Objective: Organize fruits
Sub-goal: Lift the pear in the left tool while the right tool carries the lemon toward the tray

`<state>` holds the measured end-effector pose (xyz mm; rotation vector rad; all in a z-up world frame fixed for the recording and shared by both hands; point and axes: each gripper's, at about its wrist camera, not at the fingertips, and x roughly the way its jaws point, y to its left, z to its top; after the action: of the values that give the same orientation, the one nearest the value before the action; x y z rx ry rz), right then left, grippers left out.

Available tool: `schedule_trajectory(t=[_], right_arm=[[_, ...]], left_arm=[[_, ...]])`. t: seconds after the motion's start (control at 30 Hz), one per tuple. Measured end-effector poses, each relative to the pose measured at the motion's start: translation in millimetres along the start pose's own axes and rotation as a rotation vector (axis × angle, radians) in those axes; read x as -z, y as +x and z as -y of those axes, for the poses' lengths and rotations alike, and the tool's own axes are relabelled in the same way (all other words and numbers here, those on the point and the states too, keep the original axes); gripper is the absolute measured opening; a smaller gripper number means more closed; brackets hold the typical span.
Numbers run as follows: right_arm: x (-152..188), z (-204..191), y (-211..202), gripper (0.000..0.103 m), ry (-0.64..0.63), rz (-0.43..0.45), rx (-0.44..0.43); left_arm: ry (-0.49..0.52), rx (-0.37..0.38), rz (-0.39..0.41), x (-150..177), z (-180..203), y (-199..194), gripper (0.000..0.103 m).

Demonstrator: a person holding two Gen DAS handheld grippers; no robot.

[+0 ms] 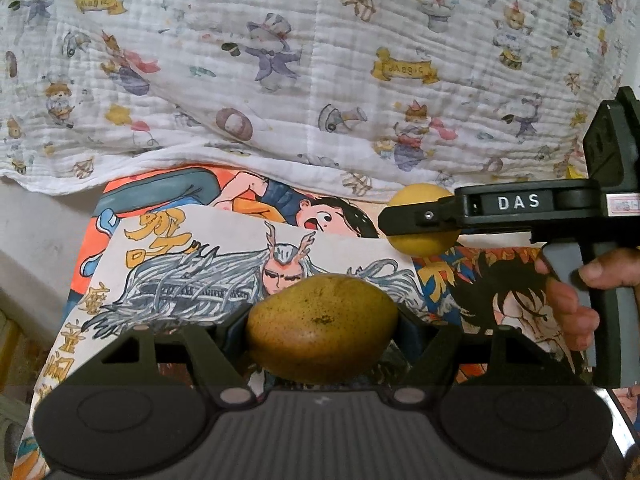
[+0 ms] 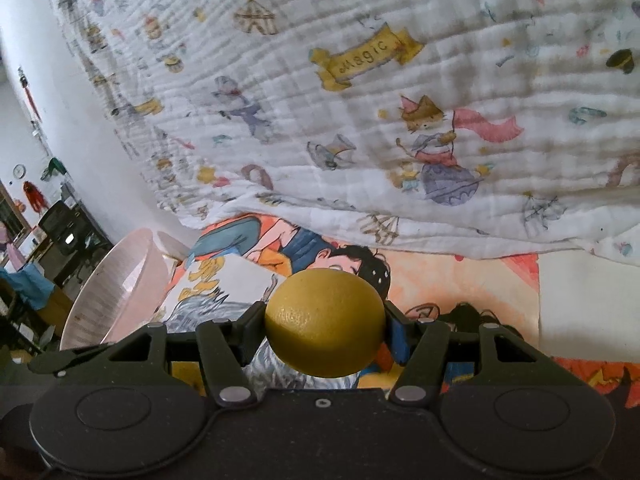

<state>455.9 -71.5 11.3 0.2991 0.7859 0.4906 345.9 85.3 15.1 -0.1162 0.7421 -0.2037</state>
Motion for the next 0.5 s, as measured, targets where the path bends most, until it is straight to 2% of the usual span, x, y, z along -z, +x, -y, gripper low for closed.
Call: schedule_trajectory(t=[0.5], right_arm=[[29.5,-2.7,-42.3,0.062,-0.026,-0.039,-0.035]], left_arm=[[0.007,0.043,-0.021,16.2,19.5,-23.3,0.075]])
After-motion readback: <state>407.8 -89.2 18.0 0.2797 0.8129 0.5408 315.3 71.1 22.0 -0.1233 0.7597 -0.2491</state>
